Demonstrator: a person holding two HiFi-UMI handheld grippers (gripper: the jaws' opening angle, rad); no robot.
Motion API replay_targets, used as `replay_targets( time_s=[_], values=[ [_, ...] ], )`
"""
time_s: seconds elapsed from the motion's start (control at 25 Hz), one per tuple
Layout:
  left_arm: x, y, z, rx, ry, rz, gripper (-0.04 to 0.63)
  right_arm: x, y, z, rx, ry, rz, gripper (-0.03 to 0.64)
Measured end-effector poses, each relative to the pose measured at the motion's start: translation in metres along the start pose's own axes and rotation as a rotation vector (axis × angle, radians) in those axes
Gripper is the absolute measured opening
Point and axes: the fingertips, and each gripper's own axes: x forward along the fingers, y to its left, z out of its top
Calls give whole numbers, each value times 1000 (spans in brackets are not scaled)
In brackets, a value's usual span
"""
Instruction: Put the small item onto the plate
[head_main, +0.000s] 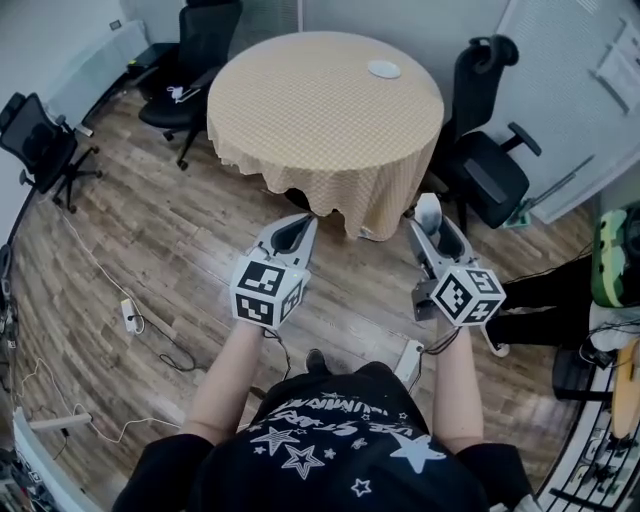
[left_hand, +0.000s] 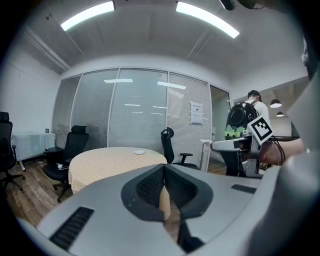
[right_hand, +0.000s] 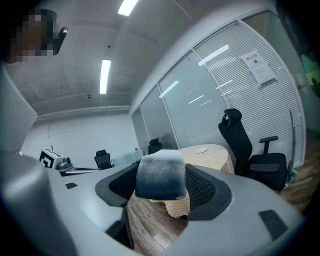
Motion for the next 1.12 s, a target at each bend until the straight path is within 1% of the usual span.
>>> replay_targets(
  time_s=[0.12,0.28,0.36,0.52,0.6,0.68,0.8,0.92,1.12],
  values=[
    [6,14,1,-1,-1,-18,8,12,3,-5,-3,20,-20,293],
    [10,22,3,-2,-16,-35,8,22,0,-5,-17,44,-38,293],
    [12,32,3,-5,-18,-18,8,32,-4,-1,-20,42,-40,293],
    [22,55,-1,-38,-4,28,8,57,-14,4,-17,35,-28,293],
    [32,64,-1,-29,3,43,8,76,-21,4,4,37,-11,293],
    [44,73,1,-17,8,58,8,96,-32,3,23,45,8,293],
    [69,87,7,-19,14,77,8,124,-54,12,31,47,16,293],
    [100,101,14,-15,28,89,8,153,-75,25,42,43,25,293],
    [156,111,31,-12,36,99,8,194,-112,39,49,62,44,293]
  ],
)
